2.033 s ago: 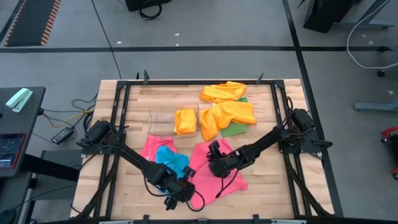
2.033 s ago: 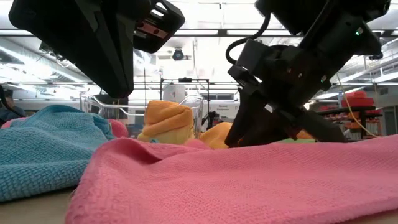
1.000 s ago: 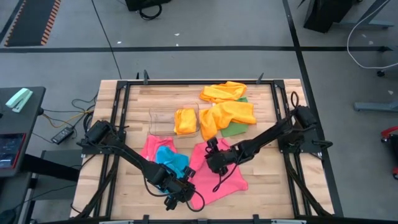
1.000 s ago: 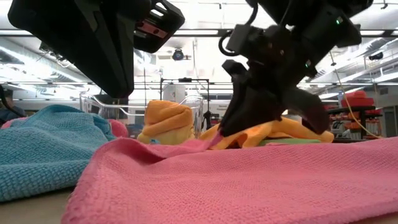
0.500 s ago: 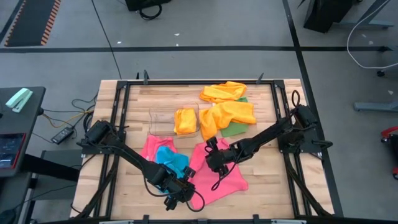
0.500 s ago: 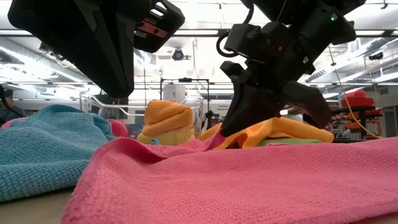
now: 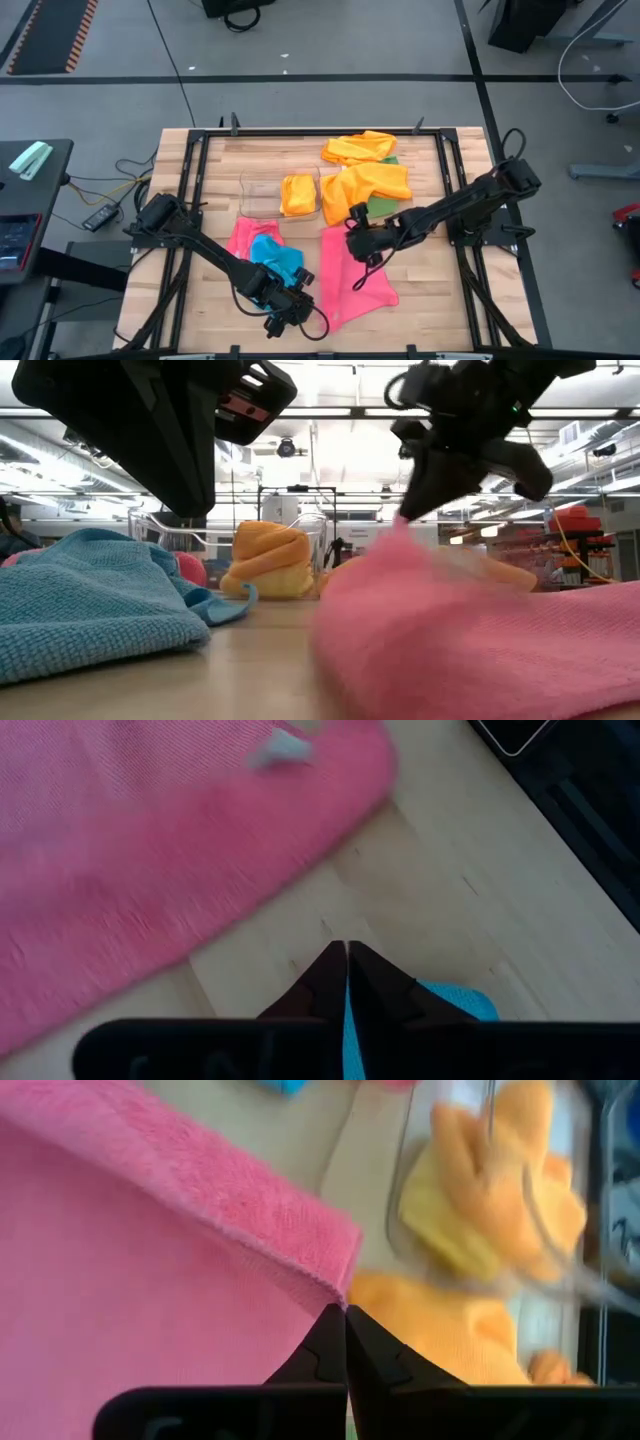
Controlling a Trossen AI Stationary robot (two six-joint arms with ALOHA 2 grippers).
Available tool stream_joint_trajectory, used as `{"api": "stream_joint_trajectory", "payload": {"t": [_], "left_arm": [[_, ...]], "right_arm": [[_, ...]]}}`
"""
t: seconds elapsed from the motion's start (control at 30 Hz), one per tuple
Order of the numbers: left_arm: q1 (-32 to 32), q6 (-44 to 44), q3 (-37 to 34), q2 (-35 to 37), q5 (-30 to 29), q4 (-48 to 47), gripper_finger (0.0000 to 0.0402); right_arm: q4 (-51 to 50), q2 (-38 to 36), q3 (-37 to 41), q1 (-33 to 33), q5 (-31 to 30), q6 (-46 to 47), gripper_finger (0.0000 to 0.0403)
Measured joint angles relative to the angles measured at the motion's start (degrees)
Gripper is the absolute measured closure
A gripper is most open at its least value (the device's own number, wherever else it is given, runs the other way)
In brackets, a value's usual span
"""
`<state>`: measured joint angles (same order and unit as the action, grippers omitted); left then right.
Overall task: Fold microfiber towels
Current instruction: Fold the right pink microfiber cloth
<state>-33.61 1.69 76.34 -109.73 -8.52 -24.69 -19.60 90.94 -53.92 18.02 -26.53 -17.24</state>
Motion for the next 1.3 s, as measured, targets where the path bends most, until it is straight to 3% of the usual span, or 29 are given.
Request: {"api": "stream_joint_trajectory", "payload": {"t": [0.47,0.87,1.1,1.3], "left_arm": [[0.00,-0.65,-0.02,0.00,0.00,0.01,0.0388],[0.01,-1.11,-0.02,0.00,-0.01,-0.04,0.0382],[0.01,-1.11,-0.02,0.00,-0.01,-0.17,0.0388],[0.01,-1.11,-0.02,0.00,-0.01,-0.15,0.0376]], "right_arm": [[-13.65,0.80,0.23,-3.43,-0.36,1.32,0.0402],[-16.29,3.42,0.25,-5.41,-0.01,3.09,0.0394],[-16.69,5.06,0.25,-7.87,6.04,5.03,0.0391],[-15.49,5.79,1.23,-8.26,6.53,5.51,0.0364]]}}
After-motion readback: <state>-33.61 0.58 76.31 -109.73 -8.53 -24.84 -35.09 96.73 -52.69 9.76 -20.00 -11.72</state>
